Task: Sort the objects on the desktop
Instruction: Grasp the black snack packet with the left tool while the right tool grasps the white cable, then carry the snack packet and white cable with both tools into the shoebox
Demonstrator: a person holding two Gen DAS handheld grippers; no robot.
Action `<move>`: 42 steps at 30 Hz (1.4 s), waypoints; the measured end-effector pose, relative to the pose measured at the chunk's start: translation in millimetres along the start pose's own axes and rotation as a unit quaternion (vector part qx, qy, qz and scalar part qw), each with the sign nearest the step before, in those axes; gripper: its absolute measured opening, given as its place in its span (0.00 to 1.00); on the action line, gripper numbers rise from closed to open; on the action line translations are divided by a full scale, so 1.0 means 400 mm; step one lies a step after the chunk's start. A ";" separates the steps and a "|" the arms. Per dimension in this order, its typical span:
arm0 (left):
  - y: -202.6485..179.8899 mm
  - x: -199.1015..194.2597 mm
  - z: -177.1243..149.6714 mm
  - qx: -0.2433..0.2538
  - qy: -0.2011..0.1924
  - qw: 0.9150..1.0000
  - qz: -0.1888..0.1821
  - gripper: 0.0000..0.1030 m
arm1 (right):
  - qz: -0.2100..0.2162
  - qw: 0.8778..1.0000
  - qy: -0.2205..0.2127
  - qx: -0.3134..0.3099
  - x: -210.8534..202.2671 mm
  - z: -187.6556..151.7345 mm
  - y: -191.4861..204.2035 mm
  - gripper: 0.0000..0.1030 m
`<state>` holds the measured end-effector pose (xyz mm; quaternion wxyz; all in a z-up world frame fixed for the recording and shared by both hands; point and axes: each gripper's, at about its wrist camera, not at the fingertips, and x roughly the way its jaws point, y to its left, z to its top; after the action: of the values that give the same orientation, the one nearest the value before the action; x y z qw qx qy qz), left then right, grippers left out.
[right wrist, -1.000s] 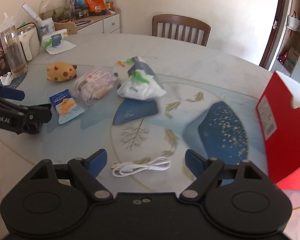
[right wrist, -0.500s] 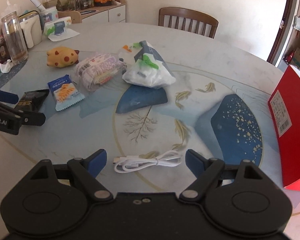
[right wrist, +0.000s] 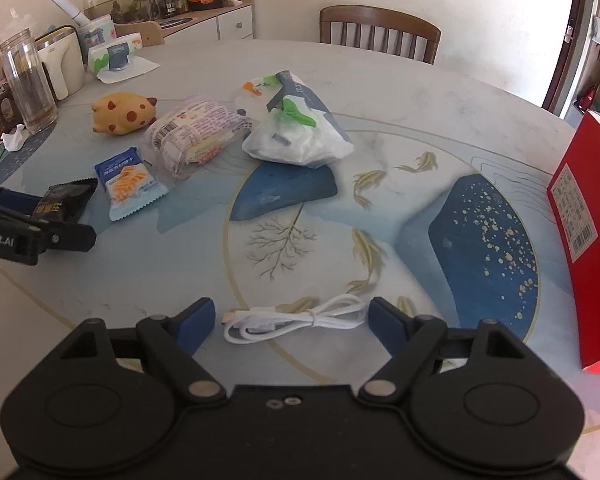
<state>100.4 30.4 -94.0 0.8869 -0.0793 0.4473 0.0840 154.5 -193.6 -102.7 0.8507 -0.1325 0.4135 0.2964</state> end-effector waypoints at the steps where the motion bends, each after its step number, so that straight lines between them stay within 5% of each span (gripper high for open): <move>1: 0.000 0.000 0.001 0.000 -0.001 1.000 0.000 0.90 | 0.000 1.000 0.000 -0.001 -0.001 -0.001 0.001 0.78; 8: -0.002 -0.002 0.011 0.001 -0.006 1.000 -0.003 0.70 | 0.003 1.000 0.000 -0.005 -0.009 -0.006 0.002 0.73; 13: -0.009 -0.006 0.015 0.014 -0.011 1.000 -0.002 0.39 | 0.003 1.000 0.001 -0.007 -0.015 -0.010 0.003 0.72; 42: -0.150 -0.098 0.039 0.073 -0.054 0.994 -0.056 0.33 | -0.027 0.999 -0.036 0.016 -0.140 -0.011 -0.067 0.72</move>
<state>102.9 -27.5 -49.4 0.9165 -0.0350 0.3985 0.0055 141.2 -239.1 -62.3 0.8747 -0.1192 0.3833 0.2717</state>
